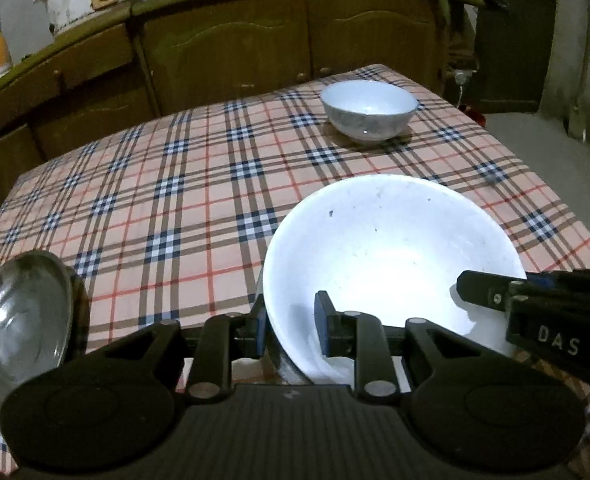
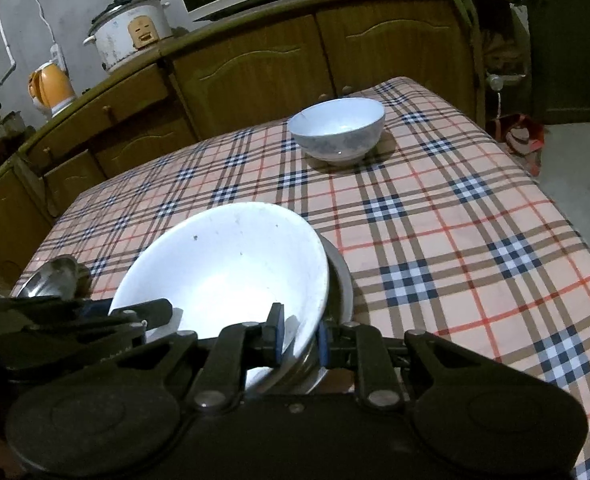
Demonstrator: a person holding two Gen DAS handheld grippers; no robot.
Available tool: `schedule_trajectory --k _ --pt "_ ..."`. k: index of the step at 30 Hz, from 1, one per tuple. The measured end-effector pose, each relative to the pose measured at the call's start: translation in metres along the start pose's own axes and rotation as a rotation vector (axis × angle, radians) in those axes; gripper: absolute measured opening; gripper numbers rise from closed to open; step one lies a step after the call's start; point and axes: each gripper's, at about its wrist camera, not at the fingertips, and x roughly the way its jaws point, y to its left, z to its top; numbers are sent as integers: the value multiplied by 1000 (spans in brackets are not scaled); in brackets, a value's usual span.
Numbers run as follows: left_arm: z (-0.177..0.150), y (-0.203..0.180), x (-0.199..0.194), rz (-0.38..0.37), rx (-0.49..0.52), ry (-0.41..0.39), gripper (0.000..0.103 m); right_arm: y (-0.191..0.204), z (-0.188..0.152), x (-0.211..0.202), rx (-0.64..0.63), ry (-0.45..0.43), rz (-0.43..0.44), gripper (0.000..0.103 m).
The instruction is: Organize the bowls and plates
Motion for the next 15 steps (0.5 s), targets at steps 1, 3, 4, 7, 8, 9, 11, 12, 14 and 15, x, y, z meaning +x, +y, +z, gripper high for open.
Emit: schedule_trajectory --k 1,3,4,7,8,9,11,12,14,15 --pt "-1 -1 0 0 4 -7 25 -1 0 0 -6 -5 -3 22" --pt "-3 -3 0 8 15 -20 26 0 -1 0 -22 -10 -7 22" --pt "-3 -4 0 12 19 -25 27 0 -1 0 -28 -13 -7 22" --pt "-6 -7 0 26 52 -39 30 1 -4 0 -56 -23 -14 23" --pt "-7 -7 0 31 58 -43 30 2 -5 1 -66 -25 -18 23" --pt "-8 -6 0 35 59 -48 30 4 -6 1 -86 -28 -24 22" --pt "-9 -3 1 31 49 -50 30 10 -9 2 -121 -32 -29 25" --pt "-9 -2 2 26 44 -48 30 10 -10 3 -116 -25 -28 24" --pt "-9 0 1 21 34 -48 30 14 -11 6 -138 -23 -51 25" --pt "-9 1 1 18 25 -47 30 15 -11 7 -146 -19 -60 25"
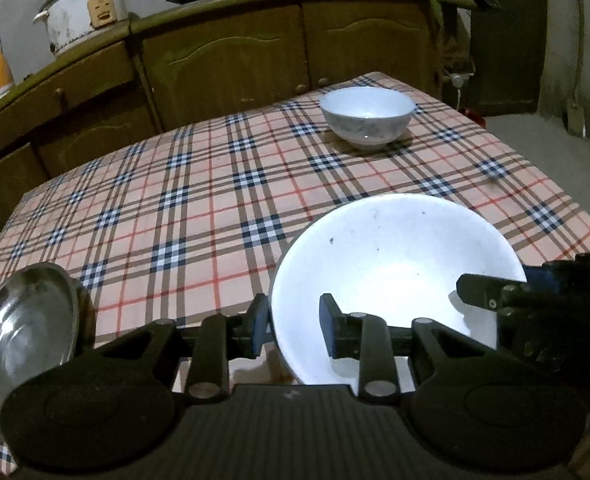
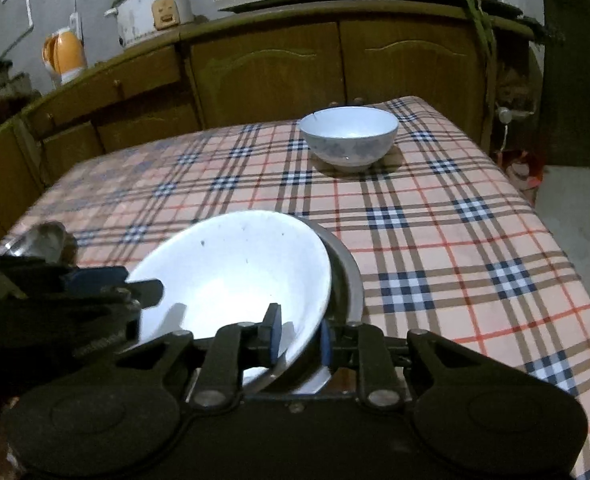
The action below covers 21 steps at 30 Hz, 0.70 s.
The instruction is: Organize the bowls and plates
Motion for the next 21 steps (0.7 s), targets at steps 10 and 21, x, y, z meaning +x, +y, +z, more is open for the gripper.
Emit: schedule_trajectory --k 10,21 --pt "12 16 -10 -53 -101 -11 31 17 8 -11 -173 -72 -125 81" --pt "28 22 -23 -66 -162 -14 44 -13 32 -33 -12 -130 -73 81"
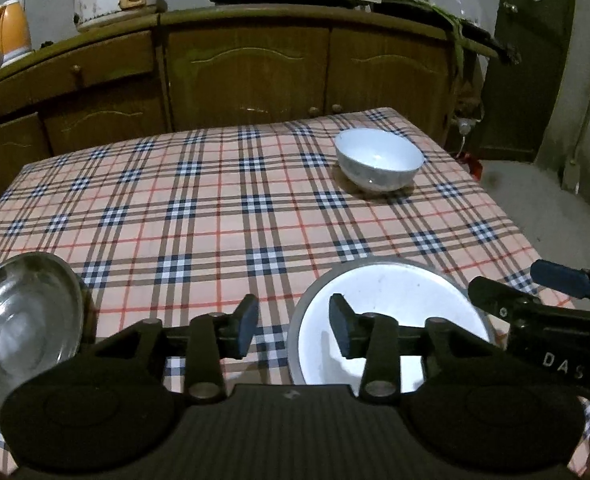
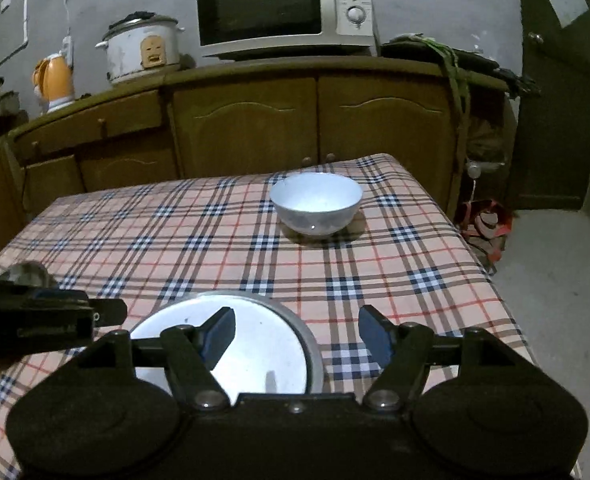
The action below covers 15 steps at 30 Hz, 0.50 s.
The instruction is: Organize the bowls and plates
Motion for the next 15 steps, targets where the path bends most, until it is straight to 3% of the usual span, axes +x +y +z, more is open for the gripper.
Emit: schedule_trajectory --k 15 --pt "19 -1 0 16 -2 -5 65 -20 21 3 99 9 0 91"
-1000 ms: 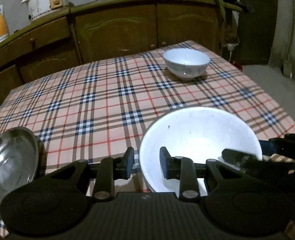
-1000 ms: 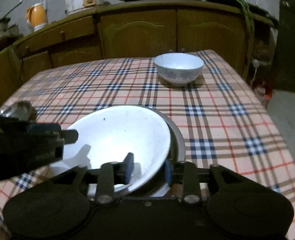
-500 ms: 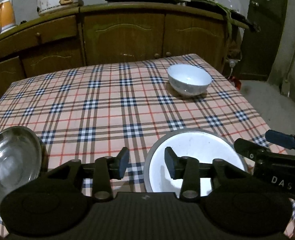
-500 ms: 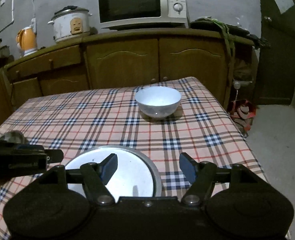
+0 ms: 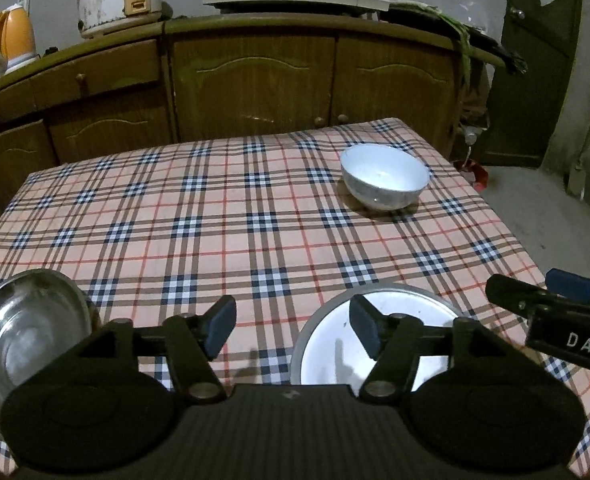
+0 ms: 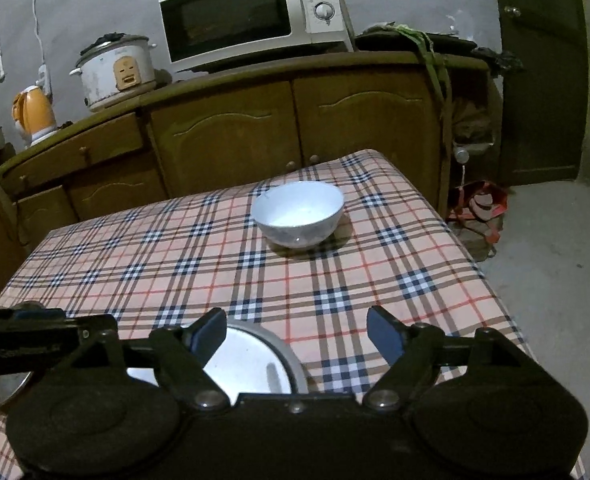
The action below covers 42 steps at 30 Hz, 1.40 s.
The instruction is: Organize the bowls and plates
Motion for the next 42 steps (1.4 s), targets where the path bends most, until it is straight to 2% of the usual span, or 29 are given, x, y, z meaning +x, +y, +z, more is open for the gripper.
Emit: schedule_trajectory --k 6,13,20,31,35,37,40,42 --pt "8 -2 7 -8 5 6 70 -9 10 10 16 3 -3 92" --pt "23 0 23 -16 -7 19 74 -29 25 27 73 55 22 93" --pt "54 -2 50 -48 -8 7 79 -47 49 51 92 21 38 93" --pt "115 -21 131 -44 85 -13 81 -56 105 139 47 28 11 92" --pt "127 -32 164 -56 102 5 81 -64 114 179 84 69 15 92" --pt "130 -36 180 -59 110 19 77 -65 115 198 92 95 17 91" --pt "130 -41 200 -67 122 52 67 -64 113 219 100 125 31 82" --pt "129 -42 213 -66 129 73 57 -63 111 230 102 140 30 64"
